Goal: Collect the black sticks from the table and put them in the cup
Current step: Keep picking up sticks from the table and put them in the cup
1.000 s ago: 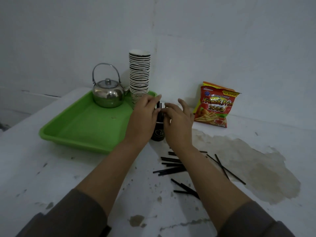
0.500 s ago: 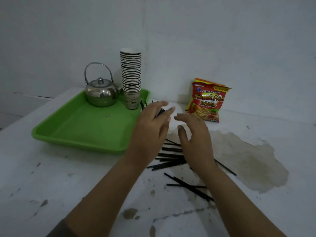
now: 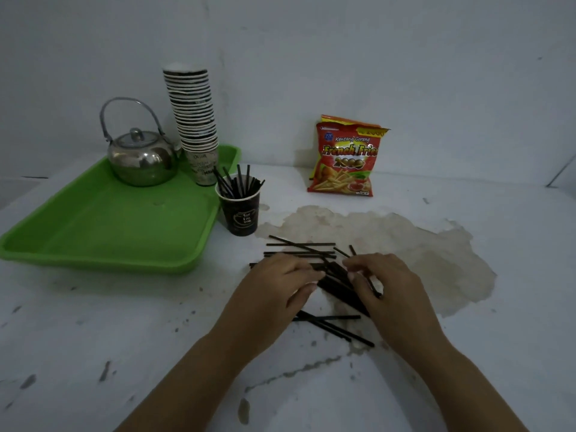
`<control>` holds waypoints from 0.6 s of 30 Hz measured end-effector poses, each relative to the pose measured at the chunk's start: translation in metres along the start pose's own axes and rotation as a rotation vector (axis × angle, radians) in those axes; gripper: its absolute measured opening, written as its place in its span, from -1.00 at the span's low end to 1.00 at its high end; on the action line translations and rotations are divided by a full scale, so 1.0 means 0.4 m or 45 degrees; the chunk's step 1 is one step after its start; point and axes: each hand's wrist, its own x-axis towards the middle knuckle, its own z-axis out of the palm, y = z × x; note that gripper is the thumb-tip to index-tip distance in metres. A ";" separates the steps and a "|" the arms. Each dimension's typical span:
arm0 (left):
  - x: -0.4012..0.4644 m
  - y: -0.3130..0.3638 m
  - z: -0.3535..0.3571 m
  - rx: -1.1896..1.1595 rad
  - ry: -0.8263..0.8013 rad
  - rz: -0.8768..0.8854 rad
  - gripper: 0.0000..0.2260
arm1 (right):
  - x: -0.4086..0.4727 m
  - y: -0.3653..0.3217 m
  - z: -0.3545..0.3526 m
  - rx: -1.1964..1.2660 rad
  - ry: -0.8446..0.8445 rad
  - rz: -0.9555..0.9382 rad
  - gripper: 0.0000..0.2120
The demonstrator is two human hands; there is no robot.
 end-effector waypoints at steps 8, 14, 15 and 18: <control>0.004 -0.008 0.014 0.048 -0.227 -0.025 -0.78 | -0.015 -0.016 0.027 -0.087 -0.316 -0.194 -0.79; 0.000 -0.031 0.009 0.059 -0.091 -0.153 -0.77 | -0.023 -0.023 0.058 -0.185 -0.411 -0.207 -0.66; 0.000 -0.034 0.010 0.069 -0.072 -0.176 -0.77 | -0.024 -0.024 0.060 -0.189 -0.419 -0.208 -0.66; -0.004 -0.041 0.014 0.092 -0.045 -0.236 -0.78 | -0.026 -0.030 0.068 -0.193 -0.450 -0.217 -0.70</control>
